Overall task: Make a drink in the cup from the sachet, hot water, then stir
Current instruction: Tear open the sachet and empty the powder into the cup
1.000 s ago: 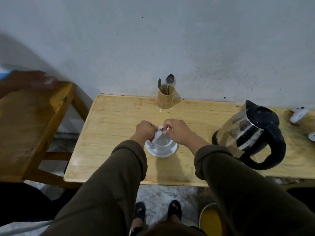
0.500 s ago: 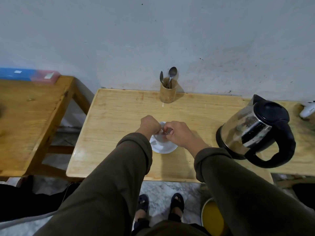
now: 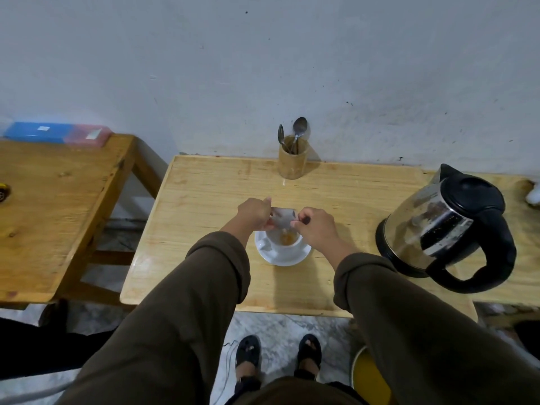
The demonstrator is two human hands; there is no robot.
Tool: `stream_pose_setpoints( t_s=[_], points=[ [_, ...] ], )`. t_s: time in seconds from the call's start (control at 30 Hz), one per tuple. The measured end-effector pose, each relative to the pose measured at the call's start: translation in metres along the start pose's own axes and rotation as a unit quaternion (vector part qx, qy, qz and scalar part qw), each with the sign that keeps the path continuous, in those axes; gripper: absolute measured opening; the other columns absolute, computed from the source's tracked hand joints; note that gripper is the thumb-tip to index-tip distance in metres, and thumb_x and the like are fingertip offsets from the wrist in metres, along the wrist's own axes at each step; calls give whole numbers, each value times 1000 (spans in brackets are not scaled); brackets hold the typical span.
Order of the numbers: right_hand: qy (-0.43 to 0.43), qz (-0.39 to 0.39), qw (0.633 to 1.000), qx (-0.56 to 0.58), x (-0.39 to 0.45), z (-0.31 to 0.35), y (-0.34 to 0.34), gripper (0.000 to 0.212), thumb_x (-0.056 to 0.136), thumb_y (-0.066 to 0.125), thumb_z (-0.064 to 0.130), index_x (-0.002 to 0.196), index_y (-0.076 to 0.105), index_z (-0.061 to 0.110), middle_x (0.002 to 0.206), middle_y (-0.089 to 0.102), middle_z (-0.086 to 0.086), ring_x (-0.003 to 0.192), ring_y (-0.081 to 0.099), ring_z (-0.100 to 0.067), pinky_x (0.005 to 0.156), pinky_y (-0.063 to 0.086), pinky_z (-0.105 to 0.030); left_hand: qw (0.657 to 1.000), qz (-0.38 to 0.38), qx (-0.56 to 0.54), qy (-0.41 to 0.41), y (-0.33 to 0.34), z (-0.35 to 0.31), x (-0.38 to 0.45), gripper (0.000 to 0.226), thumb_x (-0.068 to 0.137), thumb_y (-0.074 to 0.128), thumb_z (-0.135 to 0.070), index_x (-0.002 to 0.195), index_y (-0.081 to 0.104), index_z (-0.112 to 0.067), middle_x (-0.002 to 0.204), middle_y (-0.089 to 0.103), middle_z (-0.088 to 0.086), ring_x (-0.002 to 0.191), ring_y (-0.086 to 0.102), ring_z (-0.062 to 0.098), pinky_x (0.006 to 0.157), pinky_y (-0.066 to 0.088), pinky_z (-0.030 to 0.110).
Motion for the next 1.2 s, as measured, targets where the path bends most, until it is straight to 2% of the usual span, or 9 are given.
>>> stream_pose_setpoints(
  t_s=[0.2,0.3,0.4,0.5,0.67,0.77,0.87,1.1,1.2],
  points=[
    [17,-14,1000,19,1,0,-2,20,86,65,15,72,51,10,73,53,-4,74,47,-19,65,34,-24,995,17,37,91,5,-7,-3,19,89,53,-9,72,60,-13,82,68,9,89,65,26,94,54,39],
    [13,-19,1000,19,1,2,-1,19,85,65,14,72,52,10,75,55,-6,73,48,-19,54,34,-24,984,-22,125,123,-1,-12,-10,14,83,63,-17,93,69,-11,107,71,12,106,62,27,82,47,27],
    [5,-24,1000,11,2,3,-1,20,85,66,14,71,52,11,73,55,-5,72,48,-18,52,32,-13,981,-39,132,135,-6,-12,-11,25,84,65,-24,101,69,-6,104,70,11,103,61,25,80,41,25],
    [7,-19,1000,3,2,3,0,28,84,66,14,63,48,13,63,49,0,70,46,-18,50,30,-12,983,-30,121,138,-3,-8,-7,12,83,67,-23,89,67,-12,87,64,5,92,60,21,81,46,27],
    [12,-8,1000,-1,3,5,5,36,83,67,11,58,43,15,56,41,7,69,43,-17,49,30,-13,978,-35,125,162,-2,-14,-9,9,84,65,-21,81,59,-15,63,50,-9,82,51,16,58,35,13],
    [10,-8,1000,-14,4,5,5,44,84,66,11,54,36,17,57,39,5,69,42,-19,48,29,-14,971,-37,157,177,-3,-19,-10,6,85,63,-20,83,62,-15,70,59,-3,87,59,21,69,44,18],
    [11,-7,999,-35,6,5,5,42,86,62,10,55,34,15,58,39,2,70,40,-20,48,27,-15,968,-45,175,175,-5,-19,-8,16,86,61,-18,97,70,-10,101,72,10,103,64,26,94,46,30],
    [-5,0,998,-63,8,9,9,46,86,58,6,50,32,17,58,36,5,73,41,-20,45,34,-8,974,-14,121,194,2,-18,-7,22,85,61,-6,104,71,-9,94,64,2,90,54,11,82,37,18],
    [-6,-9,997,-73,9,8,9,47,85,59,3,51,28,15,59,32,4,72,40,-19,48,33,-20,973,1,115,199,6,-18,-6,19,84,62,-5,100,72,-8,93,65,1,92,55,12,84,40,19]
  ],
)
Point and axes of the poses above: each hand's wrist, its own x-axis towards the middle knuckle, its own y-axis out of the palm, z = x × y, the point moved 10 cm from there along x, towards the middle knuckle
